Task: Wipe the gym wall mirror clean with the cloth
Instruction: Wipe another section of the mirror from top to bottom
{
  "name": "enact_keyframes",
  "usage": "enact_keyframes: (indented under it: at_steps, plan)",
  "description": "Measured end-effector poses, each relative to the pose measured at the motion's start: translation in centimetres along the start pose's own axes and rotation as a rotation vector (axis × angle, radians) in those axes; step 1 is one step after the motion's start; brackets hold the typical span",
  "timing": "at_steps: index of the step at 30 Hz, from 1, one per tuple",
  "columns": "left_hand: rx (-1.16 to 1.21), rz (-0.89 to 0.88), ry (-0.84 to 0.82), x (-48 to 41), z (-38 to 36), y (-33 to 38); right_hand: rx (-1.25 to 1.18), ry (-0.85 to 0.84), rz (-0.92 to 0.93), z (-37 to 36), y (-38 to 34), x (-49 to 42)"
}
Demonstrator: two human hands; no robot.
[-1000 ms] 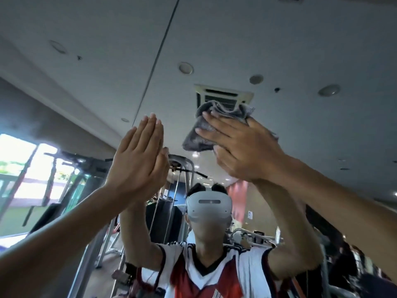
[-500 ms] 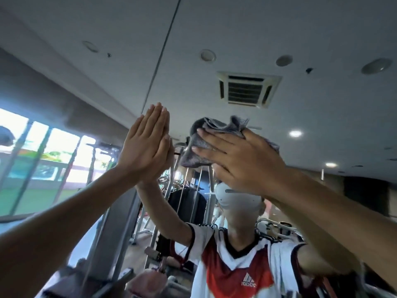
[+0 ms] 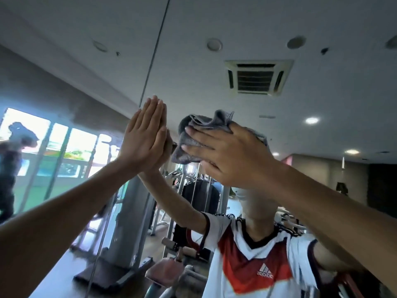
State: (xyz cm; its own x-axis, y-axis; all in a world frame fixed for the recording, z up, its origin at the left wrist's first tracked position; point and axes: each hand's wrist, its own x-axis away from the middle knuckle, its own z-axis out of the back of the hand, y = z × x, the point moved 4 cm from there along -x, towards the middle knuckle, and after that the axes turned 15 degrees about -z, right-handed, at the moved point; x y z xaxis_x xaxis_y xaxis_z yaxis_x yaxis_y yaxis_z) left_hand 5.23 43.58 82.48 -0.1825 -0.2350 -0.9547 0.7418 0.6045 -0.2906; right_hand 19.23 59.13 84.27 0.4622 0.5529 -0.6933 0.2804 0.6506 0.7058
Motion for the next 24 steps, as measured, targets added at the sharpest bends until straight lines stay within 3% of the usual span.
enact_keyframes:
  at_steps: [2,5,9,11,14,17,18,21,24]
  plan:
    - [-0.008,0.001,0.012,0.0,0.1,0.3,0.019,0.011,-0.033,0.6,3.1,-0.3]
    - [0.001,0.004,0.019,0.0,0.1,0.8,-0.008,0.042,-0.355,1.8,7.5,-3.5]
    - [-0.010,0.004,0.038,0.2,0.0,0.6,0.008,0.112,-0.575,1.1,5.5,-6.4]
    - [-0.002,0.010,0.027,0.3,-0.2,0.2,0.011,0.112,-0.515,0.1,2.2,-5.5]
    - [0.012,0.036,-0.002,0.5,-0.4,-0.2,-0.014,0.060,-0.216,-0.6,-2.8,-0.2]
    - [-0.007,0.027,-0.006,1.9,-0.4,0.4,0.021,-0.038,-0.031,-0.1,-2.0,4.5]
    - [-0.009,0.014,-0.006,2.7,-0.5,0.7,0.033,-0.020,-0.079,0.2,-0.3,4.3]
    - [0.015,-0.016,0.009,5.3,-0.5,1.4,-0.028,0.070,-0.453,1.3,4.0,0.8]
    - [0.031,-0.026,0.011,7.2,-0.4,1.8,-0.026,0.122,-0.639,1.0,2.8,-1.6]
